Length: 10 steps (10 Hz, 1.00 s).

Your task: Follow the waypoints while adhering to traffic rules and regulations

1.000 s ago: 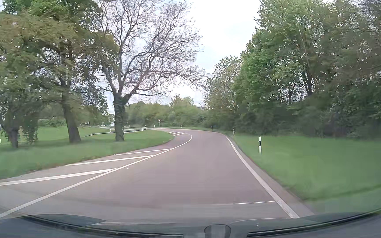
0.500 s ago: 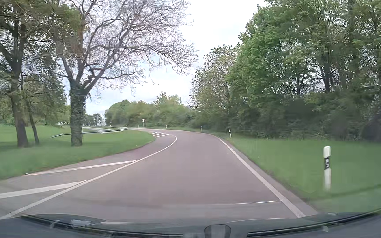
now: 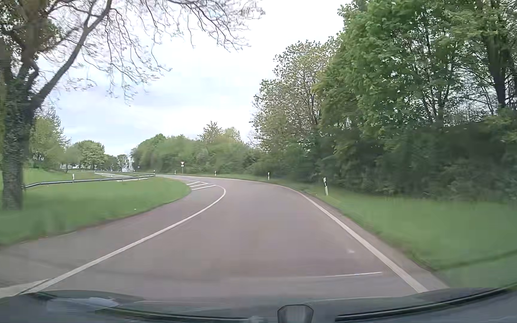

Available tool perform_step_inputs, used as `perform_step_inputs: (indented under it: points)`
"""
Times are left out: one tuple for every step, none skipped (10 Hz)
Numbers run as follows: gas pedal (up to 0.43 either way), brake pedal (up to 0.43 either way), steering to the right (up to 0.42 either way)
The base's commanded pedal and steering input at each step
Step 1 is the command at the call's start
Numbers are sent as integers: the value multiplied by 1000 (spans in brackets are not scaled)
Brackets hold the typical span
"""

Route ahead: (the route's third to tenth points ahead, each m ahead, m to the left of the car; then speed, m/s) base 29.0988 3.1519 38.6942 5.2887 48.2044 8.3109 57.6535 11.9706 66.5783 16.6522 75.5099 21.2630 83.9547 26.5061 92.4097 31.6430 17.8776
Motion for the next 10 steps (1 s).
perform_step_inputs:
  points:
    - [150,0,0]
    - [150,0,-5]
    - [138,0,-9]
    - [138,0,-10]
    - [138,0,-12]
    - [138,0,-16]
    - [138,0,-24]
    - [130,0,-31]
    - [130,0,-38]
    - [130,0,-43]
